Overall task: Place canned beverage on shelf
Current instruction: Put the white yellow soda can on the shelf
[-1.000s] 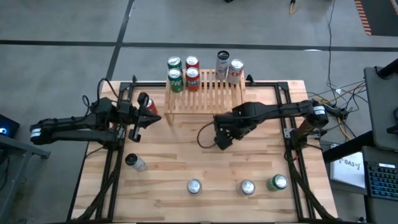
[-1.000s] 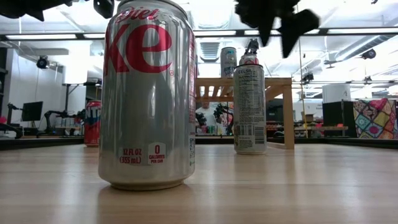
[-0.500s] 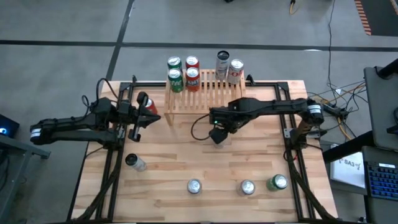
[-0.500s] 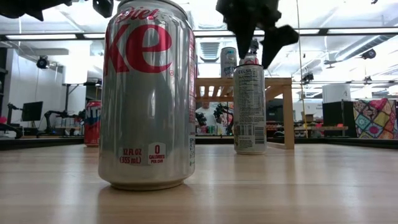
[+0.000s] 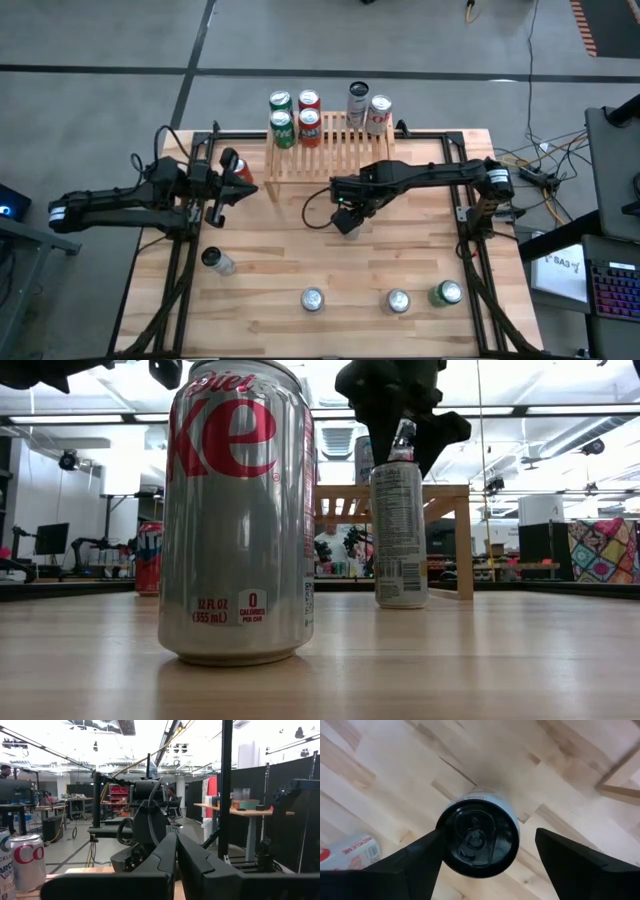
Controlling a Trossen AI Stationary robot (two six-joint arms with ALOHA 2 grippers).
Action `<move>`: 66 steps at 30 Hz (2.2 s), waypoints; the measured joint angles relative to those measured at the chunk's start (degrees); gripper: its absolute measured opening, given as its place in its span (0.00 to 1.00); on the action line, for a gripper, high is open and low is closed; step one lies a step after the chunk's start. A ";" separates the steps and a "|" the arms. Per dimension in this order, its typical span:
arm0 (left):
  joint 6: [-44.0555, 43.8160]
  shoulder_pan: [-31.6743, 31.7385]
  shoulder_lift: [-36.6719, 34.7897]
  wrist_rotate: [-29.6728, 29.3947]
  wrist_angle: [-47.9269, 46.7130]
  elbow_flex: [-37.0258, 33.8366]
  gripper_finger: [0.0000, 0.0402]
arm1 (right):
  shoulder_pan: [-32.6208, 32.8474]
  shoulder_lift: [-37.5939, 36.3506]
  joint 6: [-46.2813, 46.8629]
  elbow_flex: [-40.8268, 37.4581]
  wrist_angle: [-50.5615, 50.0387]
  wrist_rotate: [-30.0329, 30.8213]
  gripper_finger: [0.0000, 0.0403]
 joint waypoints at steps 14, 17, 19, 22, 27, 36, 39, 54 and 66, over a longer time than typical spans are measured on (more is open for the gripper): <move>-0.18 -0.01 -0.24 0.00 -1.71 1.84 0.00 | 0.37 0.13 -0.94 5.13 -0.59 3.43 0.74; -0.18 -0.01 -0.21 0.01 -2.40 1.84 0.00 | 0.65 0.13 -0.31 5.13 -0.61 3.13 0.74; -0.18 0.00 -0.19 0.00 -2.50 1.84 0.00 | 1.04 0.13 -0.26 5.13 -0.59 3.07 0.74; -0.18 -0.01 -0.19 0.00 -2.75 1.84 0.00 | 1.78 0.13 0.42 5.13 -0.61 3.04 0.74; -0.17 -0.01 -0.19 0.00 -2.71 1.84 0.00 | 2.66 0.44 1.04 5.13 -0.62 3.11 0.74; -0.17 -0.02 -0.14 0.00 -2.68 1.84 0.00 | 2.97 0.50 1.61 4.84 -0.54 3.72 0.74; -0.16 -0.02 -0.14 0.00 -2.67 1.84 0.00 | 3.20 0.50 1.61 4.83 -0.50 4.28 0.74; 0.31 -0.02 -0.12 0.00 -2.64 1.84 0.00 | 3.97 2.97 0.99 4.74 0.31 5.46 0.74; 0.43 -0.02 0.55 0.00 -2.79 1.84 0.00 | 4.74 8.15 -0.14 4.69 0.63 6.16 0.74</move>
